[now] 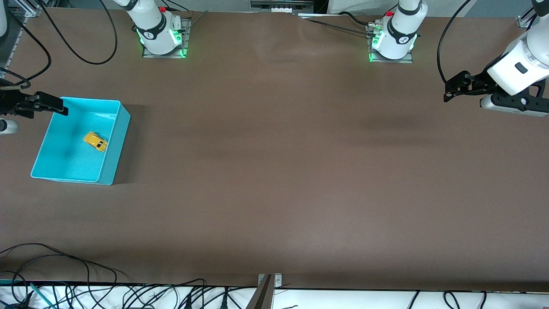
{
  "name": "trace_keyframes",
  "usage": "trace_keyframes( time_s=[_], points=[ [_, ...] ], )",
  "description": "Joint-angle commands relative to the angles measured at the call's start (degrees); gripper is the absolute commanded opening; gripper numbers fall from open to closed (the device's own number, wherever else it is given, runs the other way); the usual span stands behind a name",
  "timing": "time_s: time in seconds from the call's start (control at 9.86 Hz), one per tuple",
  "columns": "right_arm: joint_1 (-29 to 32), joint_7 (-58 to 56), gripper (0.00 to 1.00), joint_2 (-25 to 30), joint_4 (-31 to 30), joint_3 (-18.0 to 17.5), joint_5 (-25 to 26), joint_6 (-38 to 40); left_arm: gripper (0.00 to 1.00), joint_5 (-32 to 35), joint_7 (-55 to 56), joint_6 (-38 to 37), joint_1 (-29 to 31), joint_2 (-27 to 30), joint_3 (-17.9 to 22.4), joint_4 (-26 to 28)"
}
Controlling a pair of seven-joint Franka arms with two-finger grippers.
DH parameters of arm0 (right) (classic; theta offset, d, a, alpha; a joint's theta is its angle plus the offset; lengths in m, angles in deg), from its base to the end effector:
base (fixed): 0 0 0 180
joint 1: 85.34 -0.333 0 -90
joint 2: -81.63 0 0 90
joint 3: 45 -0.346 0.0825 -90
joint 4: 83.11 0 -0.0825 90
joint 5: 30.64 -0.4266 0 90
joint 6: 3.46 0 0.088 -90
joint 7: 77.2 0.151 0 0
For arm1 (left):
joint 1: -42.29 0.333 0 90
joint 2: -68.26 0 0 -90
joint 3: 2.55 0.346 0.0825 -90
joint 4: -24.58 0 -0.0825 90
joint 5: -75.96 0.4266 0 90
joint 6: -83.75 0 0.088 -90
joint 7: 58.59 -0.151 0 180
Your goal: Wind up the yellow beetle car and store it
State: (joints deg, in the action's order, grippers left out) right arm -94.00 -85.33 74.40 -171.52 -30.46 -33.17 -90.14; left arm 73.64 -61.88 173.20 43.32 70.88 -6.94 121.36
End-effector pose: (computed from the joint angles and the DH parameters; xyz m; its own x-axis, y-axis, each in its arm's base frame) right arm 0.6188 -0.0489 0.5455 0.9881 0.0401 -0.1485 0.0354 -0.9988 -0.0337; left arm 0.5720 -0.0405 0.5761 0.9901 -0.1156 -0.0800 -0.1126 -0.9928 0.0415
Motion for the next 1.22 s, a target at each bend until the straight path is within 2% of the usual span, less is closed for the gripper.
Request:
trace_keyframes(
  time_s=[0.0, 1.12],
  points=[
    [-0.04, 4.87, 0.99, 0.99, -1.67, -2.49, 1.47, 0.2, 1.0, -1.02, 0.48, -0.94, 0.02, -0.42, 0.17, -1.15],
    [-0.04, 5.49, 1.0, 1.08, -1.5, -3.2, 1.83, 1.78, 1.0, -1.02, -0.23, -0.94, 0.73, -0.42, 0.26, -1.15]
  ],
)
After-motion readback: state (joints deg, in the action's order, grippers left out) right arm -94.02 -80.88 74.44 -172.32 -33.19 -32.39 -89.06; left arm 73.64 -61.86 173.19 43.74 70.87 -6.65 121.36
